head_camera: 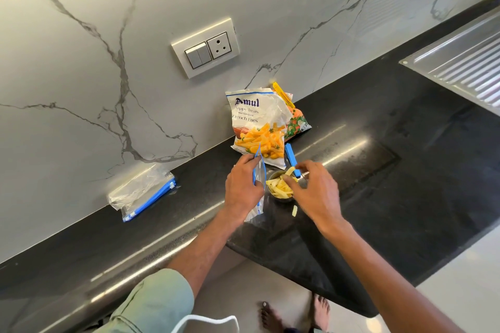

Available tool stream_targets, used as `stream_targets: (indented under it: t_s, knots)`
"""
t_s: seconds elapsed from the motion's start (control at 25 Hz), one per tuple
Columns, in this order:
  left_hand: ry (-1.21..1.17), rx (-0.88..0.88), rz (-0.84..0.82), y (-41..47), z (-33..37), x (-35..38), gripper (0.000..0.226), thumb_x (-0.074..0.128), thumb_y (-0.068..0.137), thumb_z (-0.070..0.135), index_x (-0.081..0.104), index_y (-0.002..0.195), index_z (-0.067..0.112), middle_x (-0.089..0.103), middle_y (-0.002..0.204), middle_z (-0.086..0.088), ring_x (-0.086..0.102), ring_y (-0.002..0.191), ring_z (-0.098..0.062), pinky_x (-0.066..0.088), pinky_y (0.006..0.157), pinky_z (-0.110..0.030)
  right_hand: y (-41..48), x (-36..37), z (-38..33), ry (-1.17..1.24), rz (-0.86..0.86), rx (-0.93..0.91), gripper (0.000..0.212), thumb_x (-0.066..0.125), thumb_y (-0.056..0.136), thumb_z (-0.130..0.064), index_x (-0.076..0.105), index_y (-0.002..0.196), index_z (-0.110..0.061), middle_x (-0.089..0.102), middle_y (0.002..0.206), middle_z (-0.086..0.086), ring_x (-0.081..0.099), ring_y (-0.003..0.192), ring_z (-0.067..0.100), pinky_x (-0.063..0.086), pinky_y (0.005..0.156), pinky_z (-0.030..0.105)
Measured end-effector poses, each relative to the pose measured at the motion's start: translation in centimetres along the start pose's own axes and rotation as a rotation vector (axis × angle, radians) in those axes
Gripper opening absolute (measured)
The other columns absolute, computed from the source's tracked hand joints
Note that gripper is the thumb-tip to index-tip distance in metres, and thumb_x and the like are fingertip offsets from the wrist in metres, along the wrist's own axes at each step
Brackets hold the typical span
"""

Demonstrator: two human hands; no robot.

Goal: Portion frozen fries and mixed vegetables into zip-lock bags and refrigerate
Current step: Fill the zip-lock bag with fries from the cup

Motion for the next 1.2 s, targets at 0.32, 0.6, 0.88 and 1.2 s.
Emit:
stream_targets:
  t_s: [0.32,0.6,0.88,1.2]
  knots:
    - [-0.017,0.107,0.053,0.1,1.0,-1.8,0.043,0.083,0.079,0.016,0.073,0.121,0.020,0.067,0.125,0.007,0.067,0.108,-0.017,0.058,0.085,-0.037,1.4,3.2,-7.3,0.329,-0.089,-0.065,0.026,0.082,0.074,-0.024,0.061,0.089,-0.026,0.065,0.078,-0.011,0.063,0.072,0.004,0.048,0.063,0.023]
    - [0.061,0.064,0.078,0.5,-1.8,-4.4,0.062,0.078,0.076,0.001,0.066,0.135,0.016,0.065,0.138,-0.001,0.063,0.123,-0.021,0.055,0.101,-0.041,1.8,6.6,-9.9,0.272,-0.528,-0.119,0.028,0.055,0.088,0.003,0.071,0.111,-0.001,0.070,0.094,0.008,0.065,0.094,0.023,0.052,0.083,0.039]
    - [0.483,0.216,0.091,-0.8,-2.5,-6.9,0.049,0.088,0.070,0.006,0.076,0.116,0.019,0.068,0.126,0.004,0.060,0.095,-0.021,0.043,0.050,-0.029,3.6,8.0,-13.3,-0.093,-0.796,-0.268,0.040,0.067,0.094,-0.011,0.063,0.133,-0.004,0.068,0.124,0.015,0.063,0.117,0.030,0.049,0.088,0.031]
    - [0.710,0.001,-0.250,-1.1,-3.0,-8.2,0.071,0.085,0.078,0.041,0.054,0.141,0.028,0.016,0.162,-0.006,0.047,0.130,-0.026,0.054,0.084,-0.039,4.0,9.2,-13.6,-0.187,-0.843,-0.380,0.057,0.088,0.079,-0.034,0.066,0.127,-0.014,0.072,0.118,0.005,0.067,0.110,0.024,0.054,0.092,0.035]
Point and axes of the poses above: each hand's wrist, its own y-axis towards the middle knuckle, its own x-axis out of the palm, z = x × y, the point moved 4 cm from there along y, towards the middle knuckle
